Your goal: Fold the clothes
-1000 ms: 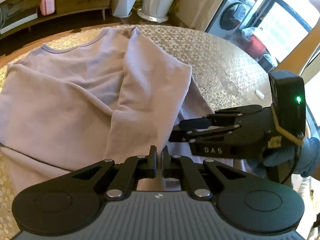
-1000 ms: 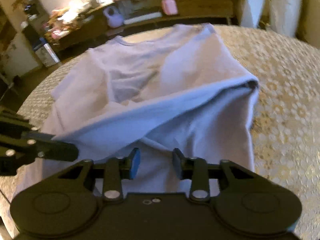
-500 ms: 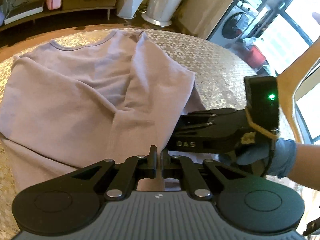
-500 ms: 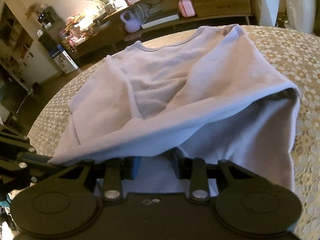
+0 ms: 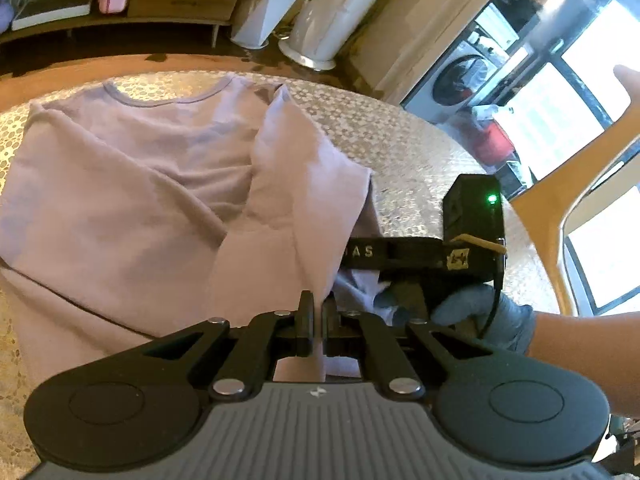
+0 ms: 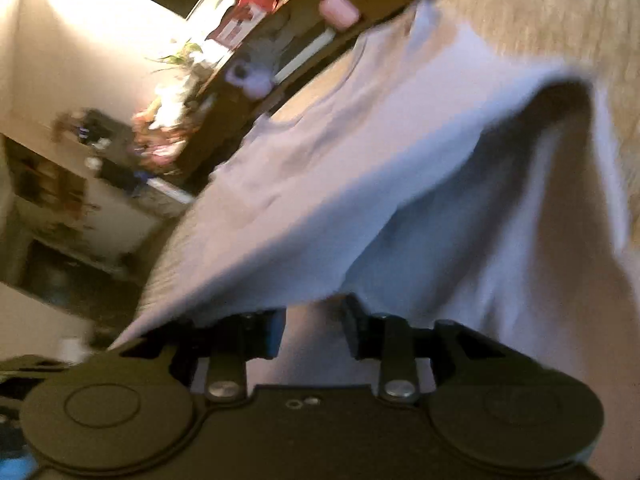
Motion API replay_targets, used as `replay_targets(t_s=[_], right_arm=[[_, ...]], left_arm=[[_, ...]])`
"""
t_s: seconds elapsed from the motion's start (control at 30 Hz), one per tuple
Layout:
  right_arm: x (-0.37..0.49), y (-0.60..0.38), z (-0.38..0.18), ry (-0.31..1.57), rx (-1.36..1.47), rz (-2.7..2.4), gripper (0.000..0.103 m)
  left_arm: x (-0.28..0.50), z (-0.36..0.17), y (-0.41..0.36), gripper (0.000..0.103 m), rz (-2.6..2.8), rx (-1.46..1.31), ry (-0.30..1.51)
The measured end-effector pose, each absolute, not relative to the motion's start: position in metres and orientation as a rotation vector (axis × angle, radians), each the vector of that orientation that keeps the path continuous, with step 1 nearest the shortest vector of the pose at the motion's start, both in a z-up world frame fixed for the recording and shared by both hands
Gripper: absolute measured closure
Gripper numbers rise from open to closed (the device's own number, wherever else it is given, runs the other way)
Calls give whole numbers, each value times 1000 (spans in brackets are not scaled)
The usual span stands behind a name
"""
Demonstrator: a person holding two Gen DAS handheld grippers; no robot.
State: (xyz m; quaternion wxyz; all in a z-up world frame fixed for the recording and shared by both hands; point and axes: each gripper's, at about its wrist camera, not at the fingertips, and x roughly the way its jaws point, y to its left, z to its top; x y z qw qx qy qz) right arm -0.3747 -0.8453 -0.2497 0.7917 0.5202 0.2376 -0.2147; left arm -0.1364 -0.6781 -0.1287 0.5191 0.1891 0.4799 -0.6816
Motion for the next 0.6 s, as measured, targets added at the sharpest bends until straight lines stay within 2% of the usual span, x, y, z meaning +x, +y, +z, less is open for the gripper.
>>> replay_targets(t_s=[0.33, 0.47, 0.6], right_arm=[[-370, -864, -276, 364, 1382, -426, 0], [-389, -872, -259, 383, 1291, -572, 0], [-414, -865, -233, 500, 1170, -623, 0]], left_arm=[[-134, -128, -676, 101, -1639, 468, 1139], [-142, -135, -678, 101, -1660, 527, 1112], [-154, -148, -676, 101, -1686, 613, 1108]])
